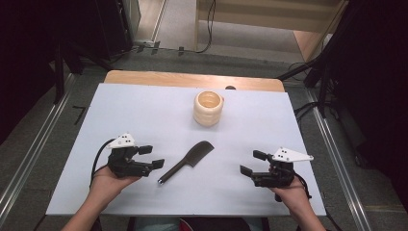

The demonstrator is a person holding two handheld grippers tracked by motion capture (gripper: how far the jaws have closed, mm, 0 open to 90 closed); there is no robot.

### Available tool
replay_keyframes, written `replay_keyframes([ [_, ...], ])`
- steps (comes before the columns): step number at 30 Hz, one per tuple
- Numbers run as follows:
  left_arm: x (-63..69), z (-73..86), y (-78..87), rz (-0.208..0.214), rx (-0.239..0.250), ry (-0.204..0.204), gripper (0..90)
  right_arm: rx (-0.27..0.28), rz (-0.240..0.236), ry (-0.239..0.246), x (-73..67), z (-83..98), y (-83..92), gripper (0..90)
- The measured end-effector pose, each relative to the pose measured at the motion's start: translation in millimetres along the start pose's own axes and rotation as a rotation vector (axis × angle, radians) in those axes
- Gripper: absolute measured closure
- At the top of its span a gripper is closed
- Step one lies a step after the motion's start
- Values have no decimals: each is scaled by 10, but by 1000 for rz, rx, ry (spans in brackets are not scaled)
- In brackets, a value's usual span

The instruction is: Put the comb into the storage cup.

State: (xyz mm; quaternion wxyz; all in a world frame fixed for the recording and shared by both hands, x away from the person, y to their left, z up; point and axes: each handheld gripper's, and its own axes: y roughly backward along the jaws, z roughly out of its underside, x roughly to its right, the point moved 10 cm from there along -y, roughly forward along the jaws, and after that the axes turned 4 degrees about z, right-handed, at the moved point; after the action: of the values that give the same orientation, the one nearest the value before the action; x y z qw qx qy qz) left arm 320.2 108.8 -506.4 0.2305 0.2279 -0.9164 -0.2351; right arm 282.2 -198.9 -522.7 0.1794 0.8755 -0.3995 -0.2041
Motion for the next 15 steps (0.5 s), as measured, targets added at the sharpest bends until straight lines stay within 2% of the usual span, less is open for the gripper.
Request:
replay_keyframes([
  [5,2,-67,-43,8,11,11,249,-1,1,1,2,1,1,153],
  [15,29,-185,-212,2,-5,-7,249,-4,-3,2,-6,2,-11,153],
])
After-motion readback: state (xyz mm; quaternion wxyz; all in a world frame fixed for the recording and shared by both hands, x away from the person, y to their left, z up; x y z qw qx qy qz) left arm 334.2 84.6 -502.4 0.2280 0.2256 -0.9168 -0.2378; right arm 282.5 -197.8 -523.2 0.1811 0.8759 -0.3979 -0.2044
